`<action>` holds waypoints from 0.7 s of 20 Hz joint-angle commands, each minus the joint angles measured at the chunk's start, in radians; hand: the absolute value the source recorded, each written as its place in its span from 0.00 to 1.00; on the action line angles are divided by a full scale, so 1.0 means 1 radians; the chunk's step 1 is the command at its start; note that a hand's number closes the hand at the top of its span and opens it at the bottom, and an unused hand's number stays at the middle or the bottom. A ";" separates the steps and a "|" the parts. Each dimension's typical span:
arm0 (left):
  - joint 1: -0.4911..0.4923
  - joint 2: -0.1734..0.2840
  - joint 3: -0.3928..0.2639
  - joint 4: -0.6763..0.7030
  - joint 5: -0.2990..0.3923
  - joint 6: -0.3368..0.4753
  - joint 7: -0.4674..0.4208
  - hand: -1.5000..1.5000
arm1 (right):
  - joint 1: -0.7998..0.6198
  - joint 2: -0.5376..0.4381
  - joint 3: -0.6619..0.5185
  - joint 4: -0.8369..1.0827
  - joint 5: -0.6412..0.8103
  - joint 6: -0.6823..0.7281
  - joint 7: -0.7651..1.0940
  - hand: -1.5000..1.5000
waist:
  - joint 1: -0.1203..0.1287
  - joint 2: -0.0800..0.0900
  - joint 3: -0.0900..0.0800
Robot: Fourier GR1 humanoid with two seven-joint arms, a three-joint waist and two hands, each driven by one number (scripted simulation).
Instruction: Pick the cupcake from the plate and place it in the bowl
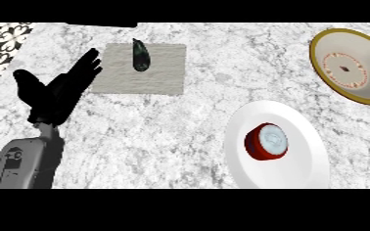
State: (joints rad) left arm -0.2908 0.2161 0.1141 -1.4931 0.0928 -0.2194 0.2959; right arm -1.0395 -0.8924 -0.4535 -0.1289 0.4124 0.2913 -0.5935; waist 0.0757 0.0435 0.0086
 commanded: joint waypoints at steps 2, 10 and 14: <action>-0.009 -0.009 0.006 0.029 -0.013 0.018 -0.024 0.50 | 0.059 -0.073 -0.016 -0.021 -0.017 0.131 -0.162 0.00 | -0.019 0.002 0.002; 0.037 0.006 0.024 -0.006 0.014 0.003 0.009 0.50 | 0.155 -0.218 -0.051 -0.024 -0.075 0.462 -0.319 0.00 | -0.056 -0.025 0.004; 0.057 0.001 0.030 -0.007 0.003 0.022 0.000 0.50 | 0.193 -0.219 -0.073 -0.014 -0.121 0.575 -0.308 0.00 | -0.074 -0.034 0.005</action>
State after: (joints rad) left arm -0.2463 0.2189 0.1348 -1.4960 0.0919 -0.2064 0.2884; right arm -0.8921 -1.0853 -0.5059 -0.1658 0.3269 0.5703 -0.7384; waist 0.0193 0.0191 0.0118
